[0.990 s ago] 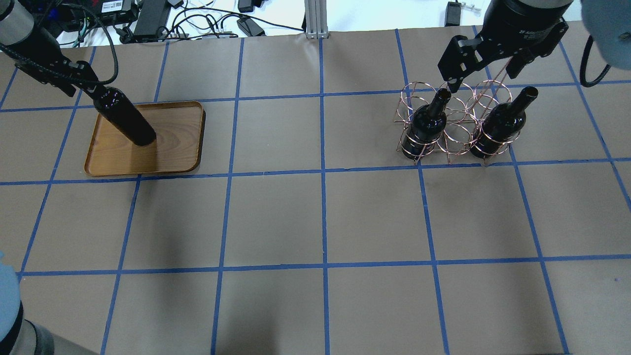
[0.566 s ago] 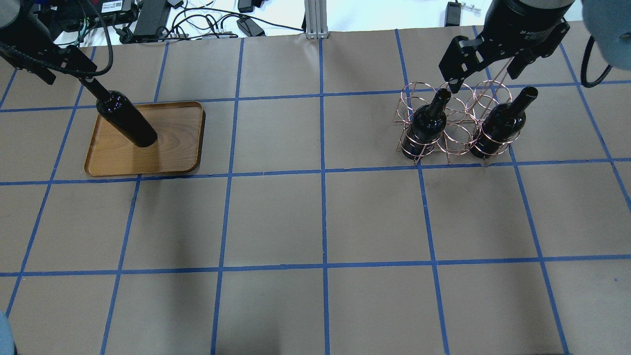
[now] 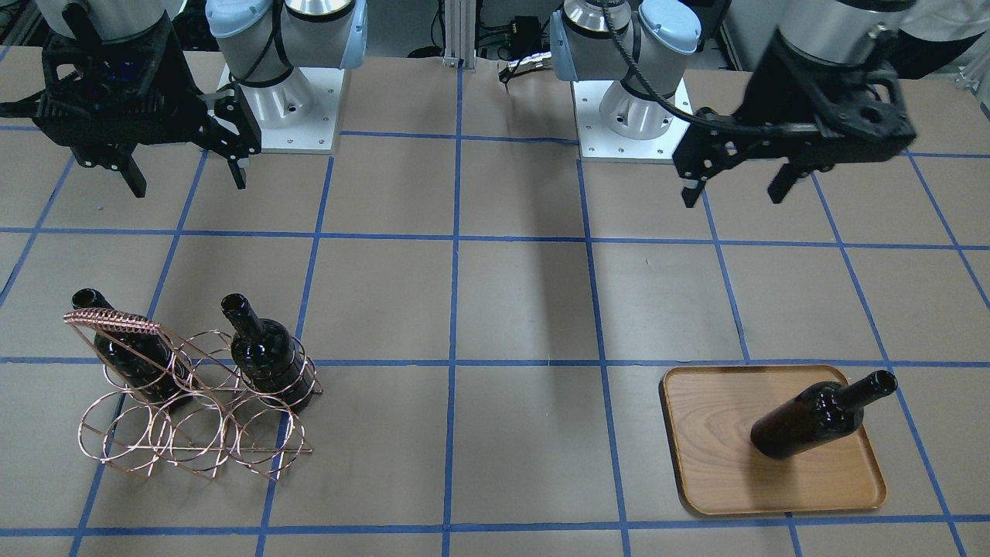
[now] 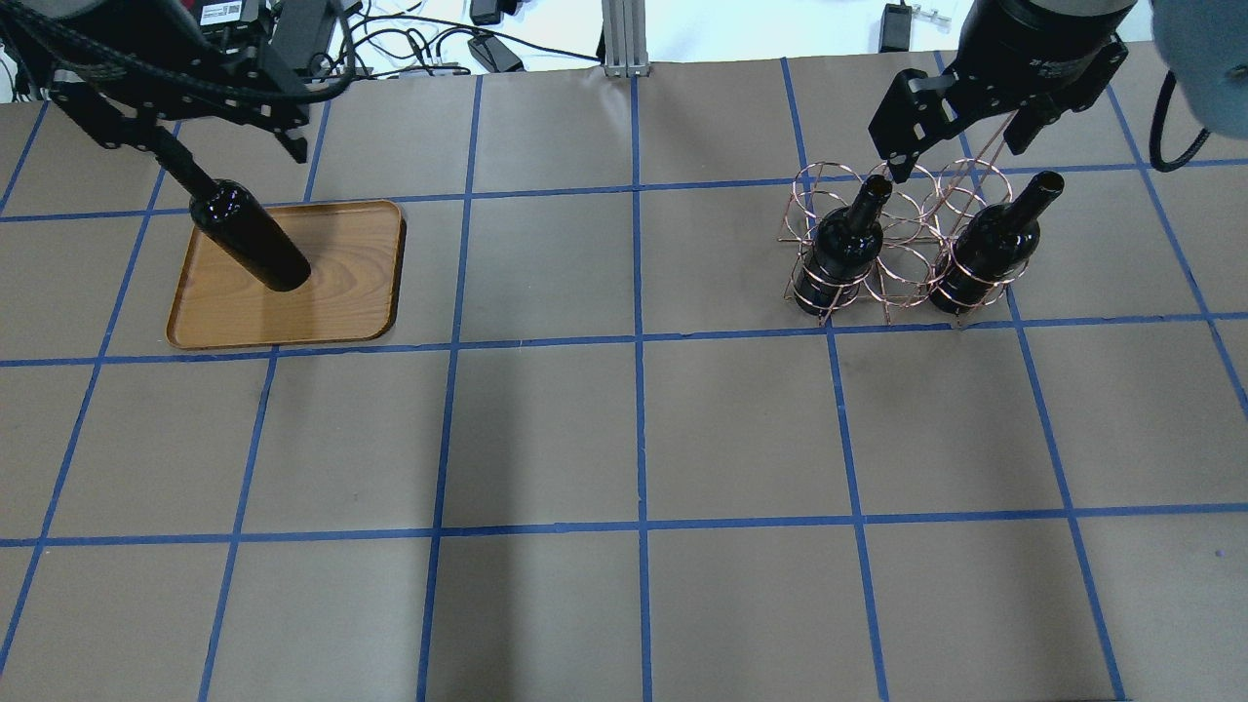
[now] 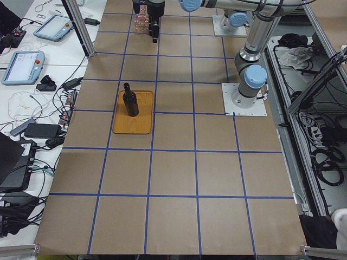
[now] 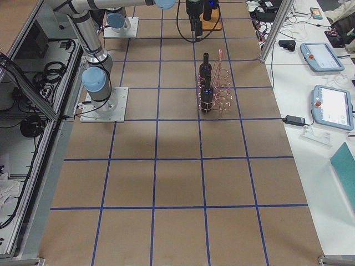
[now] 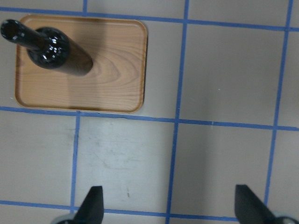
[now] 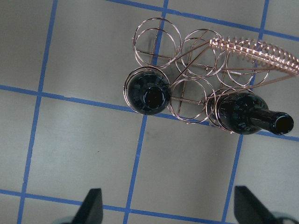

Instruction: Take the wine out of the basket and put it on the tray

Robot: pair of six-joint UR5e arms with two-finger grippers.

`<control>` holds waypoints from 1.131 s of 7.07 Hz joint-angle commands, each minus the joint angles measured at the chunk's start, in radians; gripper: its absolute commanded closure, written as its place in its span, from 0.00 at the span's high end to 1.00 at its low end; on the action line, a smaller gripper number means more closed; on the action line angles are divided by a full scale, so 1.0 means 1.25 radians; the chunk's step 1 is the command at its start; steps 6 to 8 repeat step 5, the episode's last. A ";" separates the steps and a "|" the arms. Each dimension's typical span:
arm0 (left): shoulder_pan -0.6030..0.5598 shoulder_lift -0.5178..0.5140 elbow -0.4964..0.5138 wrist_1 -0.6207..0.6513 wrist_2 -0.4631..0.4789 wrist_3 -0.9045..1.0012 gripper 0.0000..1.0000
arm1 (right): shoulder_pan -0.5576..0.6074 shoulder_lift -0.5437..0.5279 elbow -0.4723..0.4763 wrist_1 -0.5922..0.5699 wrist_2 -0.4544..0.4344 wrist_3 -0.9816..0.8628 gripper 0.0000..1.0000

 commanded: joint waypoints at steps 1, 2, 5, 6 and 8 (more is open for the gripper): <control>-0.051 0.026 -0.031 -0.003 0.004 -0.039 1.00 | 0.000 0.000 0.000 -0.001 0.000 0.000 0.99; -0.052 0.027 -0.033 -0.002 0.002 -0.039 1.00 | 0.000 0.000 0.000 -0.001 0.000 0.001 0.99; -0.052 0.035 -0.039 -0.011 0.002 -0.041 1.00 | 0.000 0.000 0.000 0.002 0.000 0.004 0.99; -0.052 0.035 -0.039 -0.011 0.002 -0.041 1.00 | 0.000 0.000 0.000 0.002 0.000 0.004 0.99; -0.052 0.035 -0.039 -0.011 0.002 -0.041 1.00 | 0.000 0.000 0.000 0.002 0.000 0.004 0.99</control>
